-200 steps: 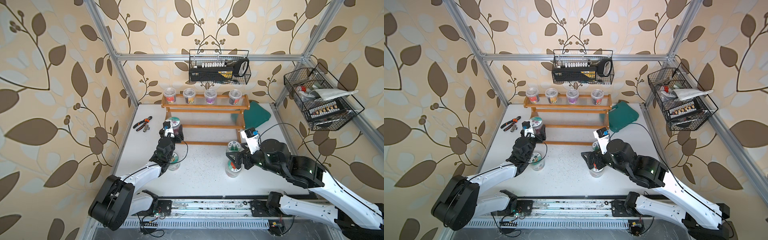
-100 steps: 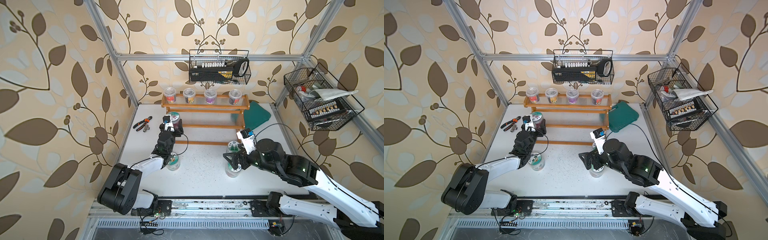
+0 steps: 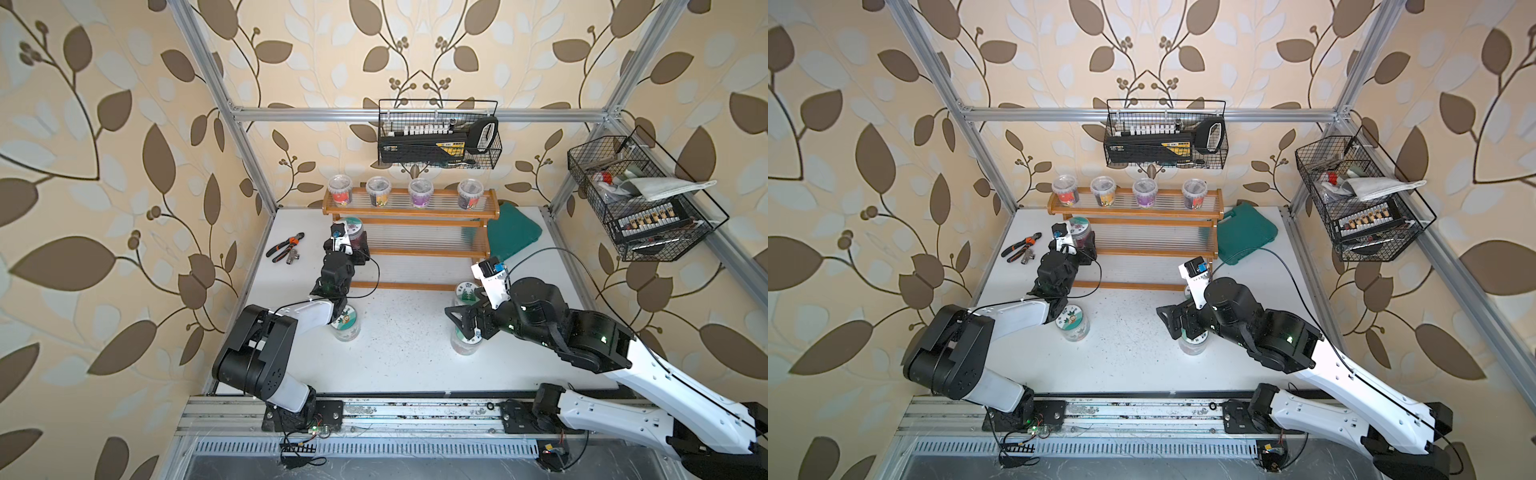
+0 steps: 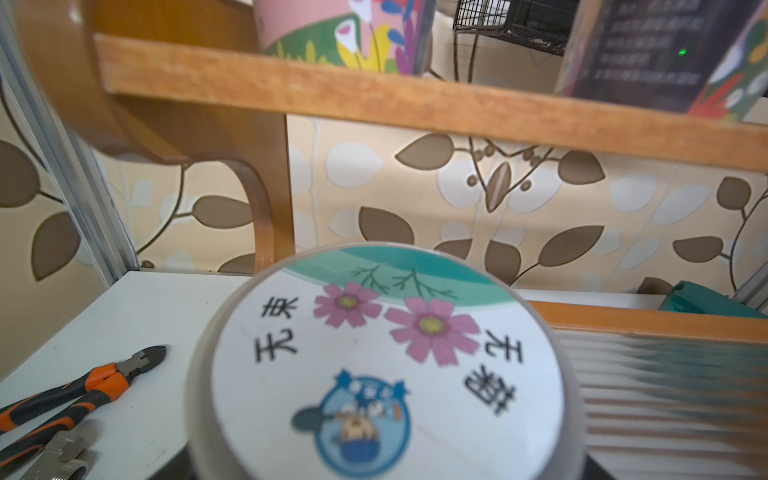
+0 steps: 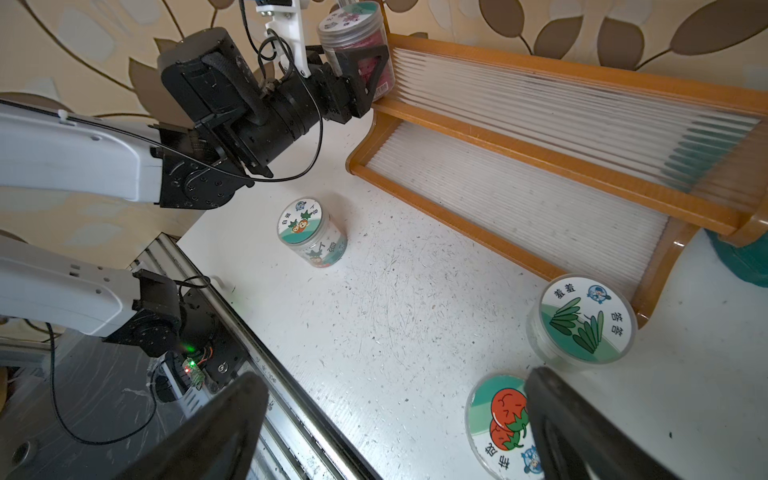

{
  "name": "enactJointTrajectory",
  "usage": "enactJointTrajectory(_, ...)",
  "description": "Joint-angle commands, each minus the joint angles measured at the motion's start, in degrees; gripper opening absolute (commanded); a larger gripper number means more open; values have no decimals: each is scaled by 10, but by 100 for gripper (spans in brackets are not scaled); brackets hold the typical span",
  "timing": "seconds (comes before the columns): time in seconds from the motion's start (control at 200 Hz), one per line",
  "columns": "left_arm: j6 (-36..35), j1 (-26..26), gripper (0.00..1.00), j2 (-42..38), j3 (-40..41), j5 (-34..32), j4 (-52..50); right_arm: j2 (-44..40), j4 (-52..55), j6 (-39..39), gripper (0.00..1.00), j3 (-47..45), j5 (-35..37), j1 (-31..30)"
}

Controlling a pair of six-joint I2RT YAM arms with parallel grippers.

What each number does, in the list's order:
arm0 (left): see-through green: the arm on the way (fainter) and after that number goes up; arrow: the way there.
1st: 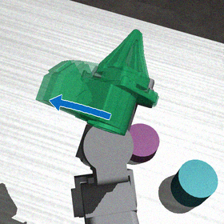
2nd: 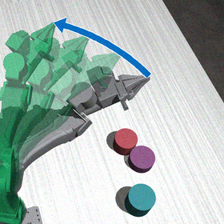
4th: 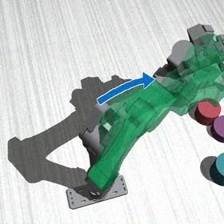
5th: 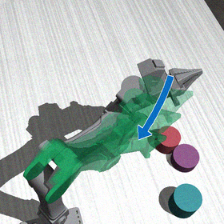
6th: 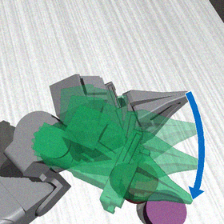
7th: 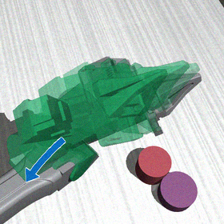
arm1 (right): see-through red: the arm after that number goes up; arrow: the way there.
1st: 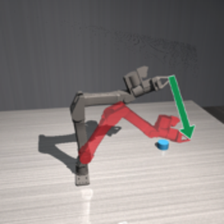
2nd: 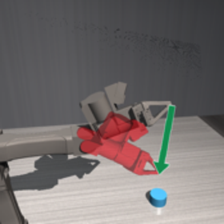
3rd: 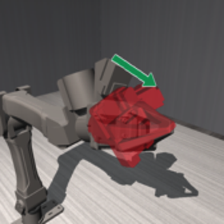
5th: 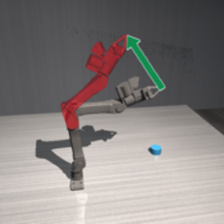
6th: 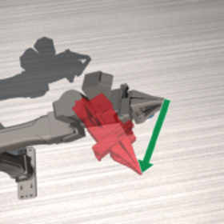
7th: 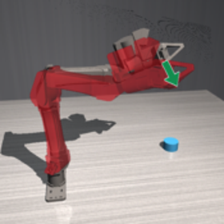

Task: Place the seed container on the shelf
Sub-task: Place the seed jar on the shelf.

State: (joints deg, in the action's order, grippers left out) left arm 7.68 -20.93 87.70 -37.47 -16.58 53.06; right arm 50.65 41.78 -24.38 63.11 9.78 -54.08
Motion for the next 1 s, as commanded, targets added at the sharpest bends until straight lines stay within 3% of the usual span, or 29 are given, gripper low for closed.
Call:
enactJointTrajectory(0.0, 3, 8, 52, 8, -25, 5, 40, -4, -7, 7, 99, -10, -5, 5)
enactJointTrajectory(0.265, -2, 8, 65, 22, -35, -1, 29, -2, -6, 9, 99, -13, -9, 9)
enactJointTrajectory(0.415, -20, 8, 87, 11, -46, 33, -1, -1, -7, 10, 99, -14, -12, 12)
enactJointTrajectory(0.675, -17, 8, 93, -36, -70, 23, -113, 3, -13, 9, 99, -14, -24, 15)
enactJointTrajectory(0.73, -15, 8, 98, -44, -74, 21, -131, 5, -14, 10, 99, -14, -27, 15)
enactJointTrajectory(0.995, -6, 8, 98, -101, -79, 6, -207, 6, -15, 8, 99, -13, -32, 16)
